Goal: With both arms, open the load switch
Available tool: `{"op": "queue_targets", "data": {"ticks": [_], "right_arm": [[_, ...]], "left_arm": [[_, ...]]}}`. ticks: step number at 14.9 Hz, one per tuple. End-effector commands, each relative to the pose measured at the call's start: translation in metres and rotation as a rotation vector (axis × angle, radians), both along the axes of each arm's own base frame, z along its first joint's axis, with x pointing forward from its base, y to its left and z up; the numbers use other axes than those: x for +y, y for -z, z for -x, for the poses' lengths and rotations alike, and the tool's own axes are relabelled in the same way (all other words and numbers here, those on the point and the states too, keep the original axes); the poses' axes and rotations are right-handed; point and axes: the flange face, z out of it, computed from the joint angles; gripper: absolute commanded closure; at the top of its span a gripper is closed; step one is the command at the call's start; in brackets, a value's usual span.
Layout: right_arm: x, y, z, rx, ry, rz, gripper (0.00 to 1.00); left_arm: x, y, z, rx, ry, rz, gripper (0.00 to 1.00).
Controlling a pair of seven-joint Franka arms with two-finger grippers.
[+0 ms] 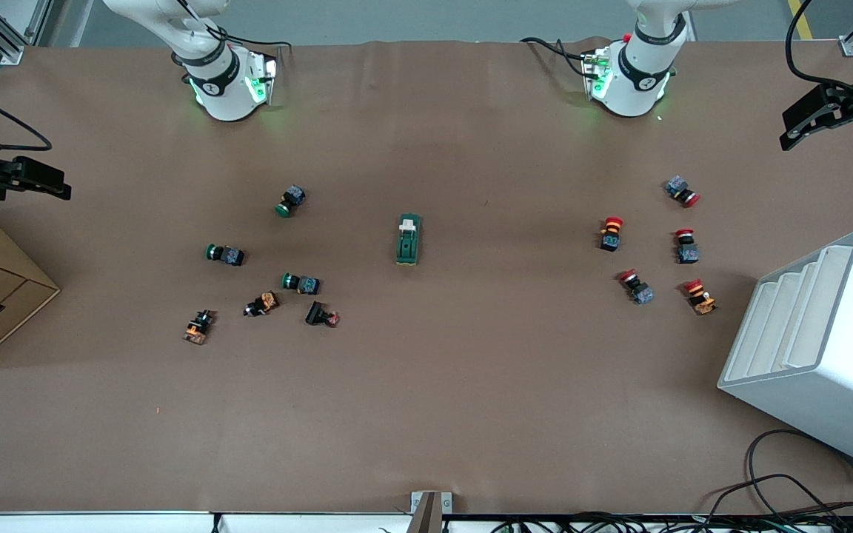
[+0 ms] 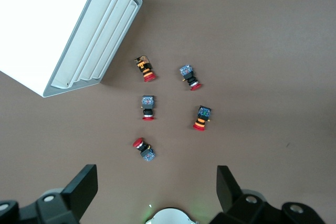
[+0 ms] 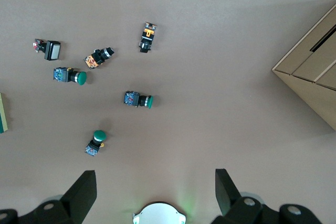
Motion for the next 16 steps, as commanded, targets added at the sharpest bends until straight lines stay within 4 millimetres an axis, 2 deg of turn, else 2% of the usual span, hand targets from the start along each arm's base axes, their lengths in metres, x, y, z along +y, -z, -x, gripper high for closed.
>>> {"op": "queue_targets", "data": {"ticks": [1,7,12,14,16], "right_arm": [[0.002,-0.016,0.023,-0.031,0.023,-0.012,0.00],[0.000,-0.041,0.047,-0.071,0.021,-0.014,0.00],[0.000,-0.037,0.049,-0.063,0.018,-0.015,0.00],[-0.001,-0.034,0.058,-0.069,0.019,-0.017,0.00],[-0.001,-0.035,0.058,-0.083,0.016,-0.017,0.00]], "left_arm": [[-0.004,0.003,-0.002,0.000,0.025,0.015,0.00],[-0.013,0.004,-0.004,0.002,0.039,0.029,0.00],[-0.019,0.004,-0.004,0.001,0.035,0.040,0.00],[-0.019,0.003,-0.004,0.002,0.035,0.059,0.00],[-0.018,0.003,-0.004,0.002,0.032,0.059,0.00]]}}
